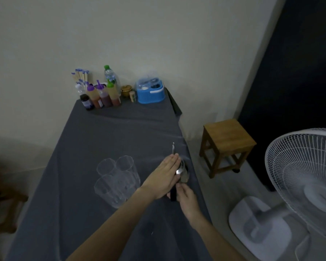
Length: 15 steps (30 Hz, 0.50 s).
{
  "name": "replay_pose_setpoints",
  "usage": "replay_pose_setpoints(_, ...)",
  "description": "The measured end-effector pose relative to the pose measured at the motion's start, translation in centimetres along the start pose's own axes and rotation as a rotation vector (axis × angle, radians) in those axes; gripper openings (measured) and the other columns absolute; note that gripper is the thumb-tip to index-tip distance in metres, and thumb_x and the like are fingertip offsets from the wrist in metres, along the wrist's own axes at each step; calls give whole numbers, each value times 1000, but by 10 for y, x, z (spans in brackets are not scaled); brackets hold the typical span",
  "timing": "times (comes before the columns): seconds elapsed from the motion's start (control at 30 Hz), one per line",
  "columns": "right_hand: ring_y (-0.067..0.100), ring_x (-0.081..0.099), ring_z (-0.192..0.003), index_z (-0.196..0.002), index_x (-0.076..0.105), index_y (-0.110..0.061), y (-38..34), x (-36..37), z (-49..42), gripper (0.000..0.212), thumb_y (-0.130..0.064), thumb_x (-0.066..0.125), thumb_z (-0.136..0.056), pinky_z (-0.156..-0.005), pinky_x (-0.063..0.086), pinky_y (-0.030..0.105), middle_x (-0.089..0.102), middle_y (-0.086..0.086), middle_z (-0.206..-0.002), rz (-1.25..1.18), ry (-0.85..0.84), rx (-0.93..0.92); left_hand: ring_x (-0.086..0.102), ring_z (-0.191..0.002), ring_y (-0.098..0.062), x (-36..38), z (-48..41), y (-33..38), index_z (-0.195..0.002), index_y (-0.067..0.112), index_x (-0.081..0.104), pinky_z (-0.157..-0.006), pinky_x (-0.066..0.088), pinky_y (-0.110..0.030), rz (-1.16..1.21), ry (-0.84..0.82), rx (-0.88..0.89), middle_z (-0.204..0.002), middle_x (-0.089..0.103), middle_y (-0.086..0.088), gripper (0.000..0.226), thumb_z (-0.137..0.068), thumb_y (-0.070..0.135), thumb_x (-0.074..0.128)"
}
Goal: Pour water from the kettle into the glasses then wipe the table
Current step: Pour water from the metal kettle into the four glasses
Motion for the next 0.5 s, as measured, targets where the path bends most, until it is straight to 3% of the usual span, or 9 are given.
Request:
replay_pose_setpoints(0.17,12,64,-88,-95,65,-14,-7,-2,6,34,-29,36,-103,-85,47,25,70,3,-90,52,-93,-24,-10,-145,-15,4,2,2,-150,7,4,-112,-18,-22,0,-25,-11,-159,-2,-7,66,-95,44,7)
replay_pose_setpoints(0.33,15,52,-55,-68,55,-13,-6,-37,-6,40,-19,34,-103,-62,41,34,57,-1,-56,49,-39,-28,4,-147,-23,12,10,8,-150,4,13,-119,4,-41,-73,9,1,-159,11,-12,63,-99,42,18)
replay_pose_setpoints(0.5,11,47,-40,-61,54,-4,-18,-86,-23,44,-3,33,-99,-43,35,22,55,2,-45,28,56,64,6,-147,-23,17,1,26,-150,4,15,-119,4,-42,-70,11,34,-159,12,-12,67,-100,49,7)
Point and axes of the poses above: each hand's wrist, its own z-axis away from the middle knuckle, its own x-axis out of the palm, y = z × x, the point moved 5 cm from there along -z, towards the middle knuckle
